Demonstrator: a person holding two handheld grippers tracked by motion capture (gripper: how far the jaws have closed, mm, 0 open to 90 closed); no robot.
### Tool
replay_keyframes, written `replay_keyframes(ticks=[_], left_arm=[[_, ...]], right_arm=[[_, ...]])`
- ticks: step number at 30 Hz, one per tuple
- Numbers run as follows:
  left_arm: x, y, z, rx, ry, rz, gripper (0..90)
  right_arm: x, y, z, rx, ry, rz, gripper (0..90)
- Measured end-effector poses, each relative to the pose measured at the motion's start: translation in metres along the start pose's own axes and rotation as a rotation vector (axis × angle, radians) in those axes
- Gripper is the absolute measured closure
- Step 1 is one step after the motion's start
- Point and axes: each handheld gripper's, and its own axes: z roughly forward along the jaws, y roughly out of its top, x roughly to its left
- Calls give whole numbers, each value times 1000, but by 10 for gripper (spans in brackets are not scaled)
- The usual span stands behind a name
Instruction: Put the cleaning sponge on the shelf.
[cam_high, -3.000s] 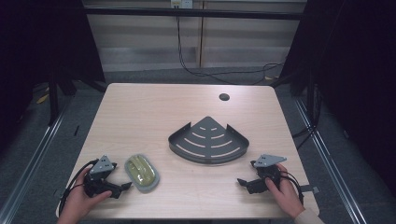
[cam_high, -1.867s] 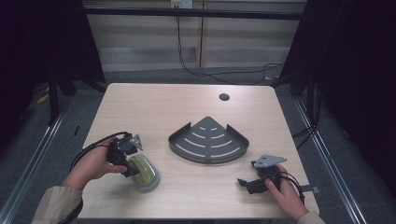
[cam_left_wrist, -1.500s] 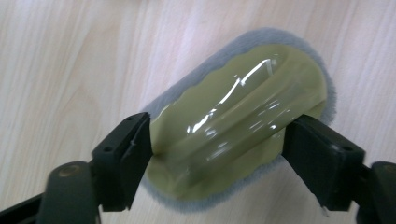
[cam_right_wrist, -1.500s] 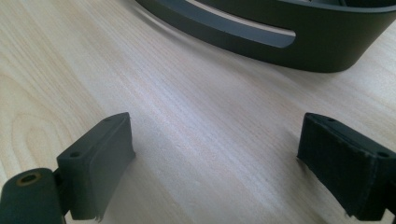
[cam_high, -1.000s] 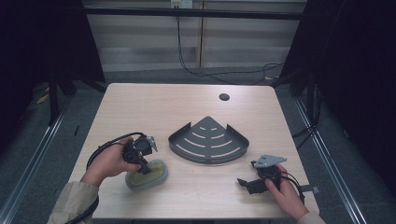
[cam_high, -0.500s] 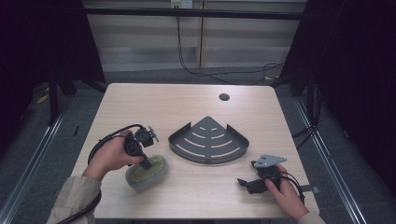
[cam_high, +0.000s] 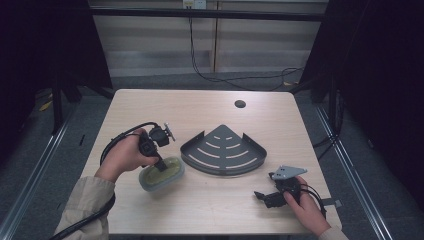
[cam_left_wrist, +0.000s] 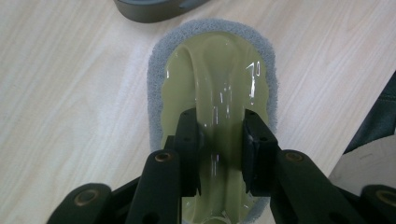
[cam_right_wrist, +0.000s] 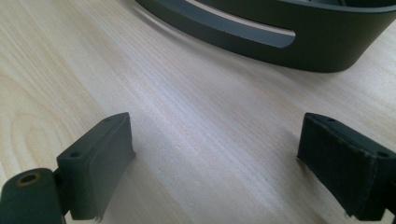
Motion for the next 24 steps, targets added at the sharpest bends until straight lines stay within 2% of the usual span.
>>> replay_keyframes(ticks=[12, 24], left_arm=[[5, 16, -11, -16, 17, -10, 711], [10, 33, -19, -14, 10, -19, 712]], right_arm=[[0, 0, 0, 1, 1, 0, 96], [0, 0, 0, 2, 1, 0, 96]])
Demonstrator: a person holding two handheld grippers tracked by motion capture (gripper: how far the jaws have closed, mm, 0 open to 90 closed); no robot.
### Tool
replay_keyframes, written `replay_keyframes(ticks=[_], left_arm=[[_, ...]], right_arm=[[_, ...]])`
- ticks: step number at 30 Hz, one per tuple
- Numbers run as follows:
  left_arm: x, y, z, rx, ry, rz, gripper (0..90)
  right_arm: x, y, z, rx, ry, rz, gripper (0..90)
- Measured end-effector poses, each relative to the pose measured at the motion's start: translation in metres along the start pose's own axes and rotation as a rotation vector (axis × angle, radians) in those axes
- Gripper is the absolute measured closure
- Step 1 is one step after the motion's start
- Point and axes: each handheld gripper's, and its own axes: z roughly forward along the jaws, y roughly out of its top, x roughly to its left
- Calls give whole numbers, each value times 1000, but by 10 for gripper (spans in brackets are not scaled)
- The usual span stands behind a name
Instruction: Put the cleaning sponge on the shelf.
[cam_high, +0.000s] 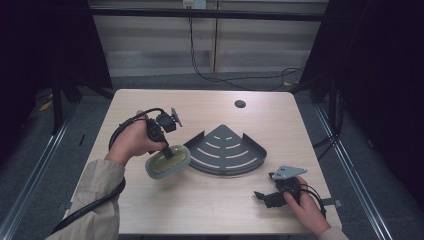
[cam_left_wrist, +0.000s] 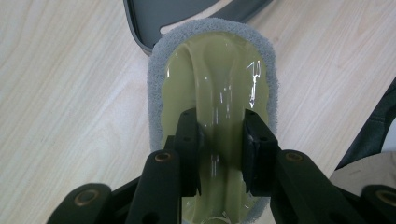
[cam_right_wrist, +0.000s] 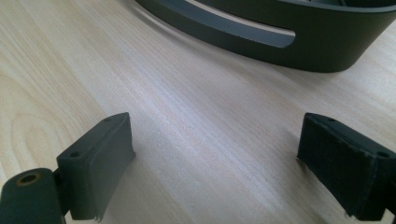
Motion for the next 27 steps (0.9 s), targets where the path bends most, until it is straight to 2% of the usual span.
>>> replay_keyframes(ticks=[18, 27], left_arm=[[10, 21, -7, 16, 20, -31, 712], [10, 35, -12, -4, 41, -51, 712]], right_arm=[[0, 0, 0, 0, 0, 0, 96], [0, 0, 0, 0, -1, 1, 96]])
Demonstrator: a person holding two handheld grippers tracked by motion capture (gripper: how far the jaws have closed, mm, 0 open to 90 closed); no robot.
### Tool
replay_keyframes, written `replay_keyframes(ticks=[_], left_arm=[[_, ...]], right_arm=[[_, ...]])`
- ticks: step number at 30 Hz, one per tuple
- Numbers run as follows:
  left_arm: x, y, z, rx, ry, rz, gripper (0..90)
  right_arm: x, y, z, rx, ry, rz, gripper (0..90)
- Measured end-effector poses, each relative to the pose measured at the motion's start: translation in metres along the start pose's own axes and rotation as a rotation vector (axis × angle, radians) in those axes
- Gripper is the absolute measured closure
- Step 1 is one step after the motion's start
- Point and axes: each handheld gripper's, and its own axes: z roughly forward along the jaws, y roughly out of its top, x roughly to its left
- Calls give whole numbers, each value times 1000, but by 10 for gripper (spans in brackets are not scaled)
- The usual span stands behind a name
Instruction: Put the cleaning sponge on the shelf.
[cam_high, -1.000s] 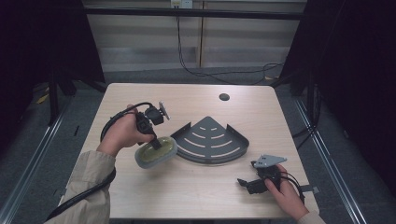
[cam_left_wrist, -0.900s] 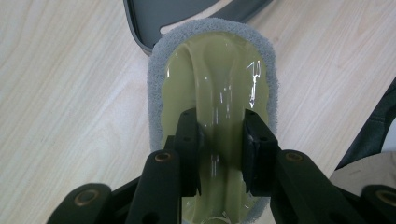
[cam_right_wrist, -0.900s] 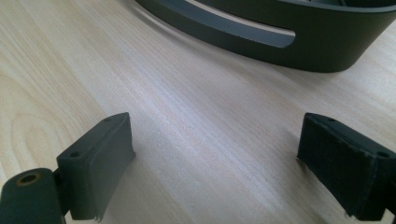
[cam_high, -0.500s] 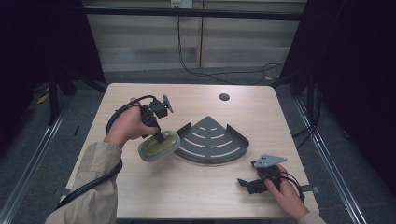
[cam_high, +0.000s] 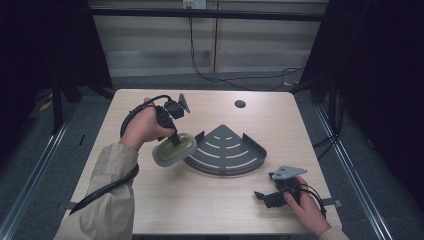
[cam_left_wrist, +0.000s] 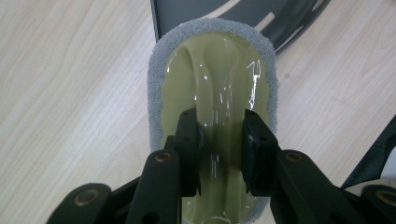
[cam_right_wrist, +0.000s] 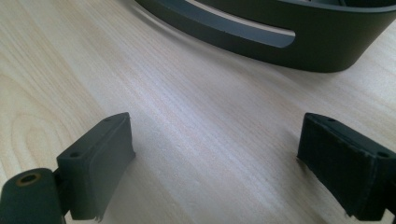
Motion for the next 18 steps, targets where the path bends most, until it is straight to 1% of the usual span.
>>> replay_keyframes(ticks=[2, 5, 9, 10, 11, 16, 18], left_arm=[[0, 3, 1, -2, -5, -4, 711], [-2, 9, 3, 2, -12, 3, 712], [-2, 16, 5, -8, -8, 3, 712], [-2, 17, 6, -6, -2, 11, 711], [-2, 19, 6, -6, -2, 3, 711], [-1, 25, 9, -12, -8, -6, 711], [0, 28, 10, -20, -3, -3, 711]], right_arm=[[0, 0, 0, 0, -1, 1, 96], [0, 0, 0, 0, 0, 2, 96], [0, 0, 0, -1, -1, 1, 96], [0, 0, 0, 0, -1, 3, 96], [0, 0, 0, -1, -1, 2, 96], [0, 0, 0, -2, -3, 3, 96], [1, 0, 0, -3, -3, 2, 96]])
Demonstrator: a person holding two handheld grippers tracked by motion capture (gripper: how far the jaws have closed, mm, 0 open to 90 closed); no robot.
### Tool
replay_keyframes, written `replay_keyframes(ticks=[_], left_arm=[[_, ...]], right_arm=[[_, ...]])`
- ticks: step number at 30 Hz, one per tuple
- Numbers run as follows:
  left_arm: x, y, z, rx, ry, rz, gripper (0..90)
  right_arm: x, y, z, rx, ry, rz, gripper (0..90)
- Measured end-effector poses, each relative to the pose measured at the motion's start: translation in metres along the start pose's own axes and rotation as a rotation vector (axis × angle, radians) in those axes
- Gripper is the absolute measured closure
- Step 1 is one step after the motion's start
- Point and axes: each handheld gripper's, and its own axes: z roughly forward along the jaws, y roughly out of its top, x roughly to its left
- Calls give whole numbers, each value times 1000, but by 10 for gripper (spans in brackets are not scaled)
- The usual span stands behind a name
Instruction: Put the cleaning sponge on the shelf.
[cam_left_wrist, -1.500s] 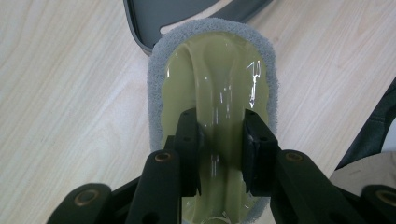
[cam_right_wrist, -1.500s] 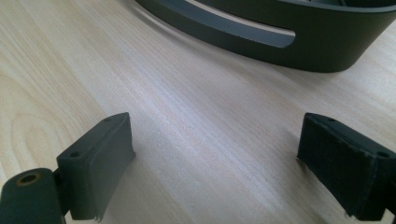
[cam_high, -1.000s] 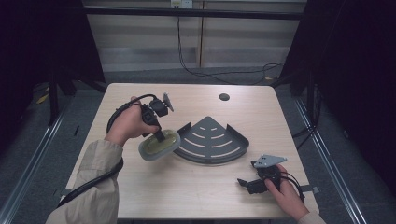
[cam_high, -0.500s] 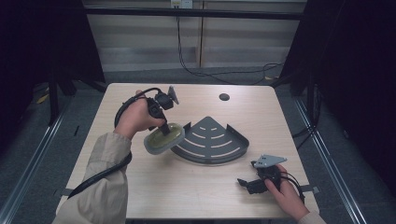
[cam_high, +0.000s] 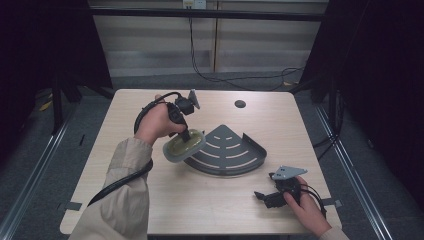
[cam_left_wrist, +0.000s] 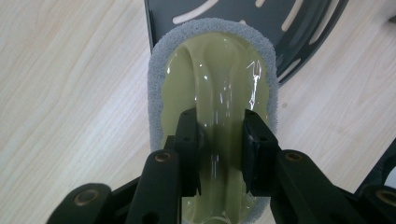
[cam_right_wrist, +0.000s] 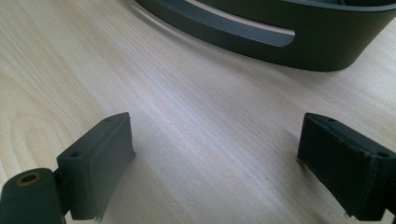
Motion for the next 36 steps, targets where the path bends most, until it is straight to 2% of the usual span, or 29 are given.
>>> replay_keyframes(ticks=[10, 18, 25, 28, 29, 30, 33, 36], left_arm=[[1, 12, 5, -9, -5, -32, 712], [0, 22, 8, -9, 0, -18, 711], [-1, 31, 11, -19, 15, -26, 711], [-2, 34, 14, -23, 8, -33, 711], [-1, 35, 14, -11, 17, -20, 711], [-2, 36, 16, -21, 19, -31, 711], [-2, 39, 18, -22, 21, -25, 711], [-2, 41, 19, -19, 10, -24, 711]], right_arm=[[0, 0, 0, 2, -4, 0, 96], [0, 0, 0, 1, -4, -1, 96], [0, 0, 0, 2, -4, 0, 96], [0, 0, 0, 1, -3, 0, 96], [0, 0, 0, 1, -3, 0, 96], [0, 0, 0, 1, -4, 0, 96], [0, 0, 0, 1, -4, -1, 96], [0, 0, 0, 0, -1, 0, 96]])
